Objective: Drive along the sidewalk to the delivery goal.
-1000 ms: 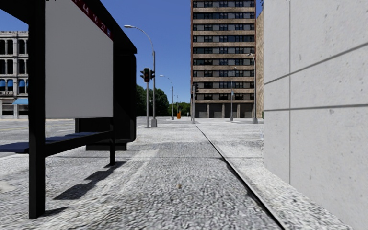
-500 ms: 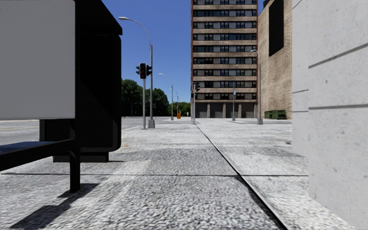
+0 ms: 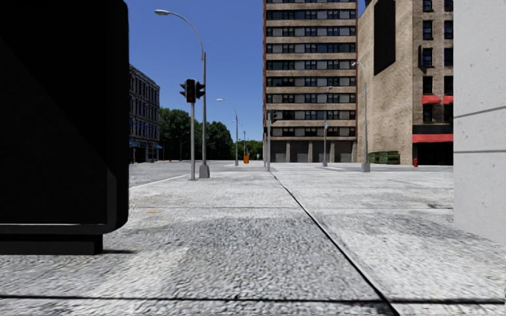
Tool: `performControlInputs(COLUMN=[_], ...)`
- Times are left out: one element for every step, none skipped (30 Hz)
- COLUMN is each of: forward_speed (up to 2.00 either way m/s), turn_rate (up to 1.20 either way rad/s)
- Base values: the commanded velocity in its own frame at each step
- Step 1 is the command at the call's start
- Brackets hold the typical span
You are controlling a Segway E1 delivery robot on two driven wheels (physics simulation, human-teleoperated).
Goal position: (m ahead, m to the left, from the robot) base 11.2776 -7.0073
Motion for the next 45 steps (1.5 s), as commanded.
performControlInputs(forward_speed=[2.00,2.00,2.00,2.00,2.00,2.00,2.00,2.00,2.00,2.00,2.00,2.00,2.00,2.00,2.00,2.00,2.00,2.00,2.00,2.00,2.00,2.00,2.00,2.00,2.00,2.00,2.00,2.00,2.00,2.00,2.00,2.00,2.00,2.00,2.00,2.00,2.00,2.00,2.00,2.00,2.00,2.00,2.00,2.00,2.00], turn_rate=[0.00,0.00,0.00,0.00,0.00,0.00,0.00,0.00,0.00,0.00,0.00,0.00,0.00,0.00,0.00,0.00,0.00,0.00,0.00,0.00,0.00,0.00,0.00,-0.06,-0.14,-0.25,-0.30,-0.33,-0.34,-0.38,-0.45,-0.72,-0.76,-0.77,-0.77,-0.81,-0.81,-0.95,-1.00,-1.01,-1.01,-1.01,-1.02,-1.02,-1.02])
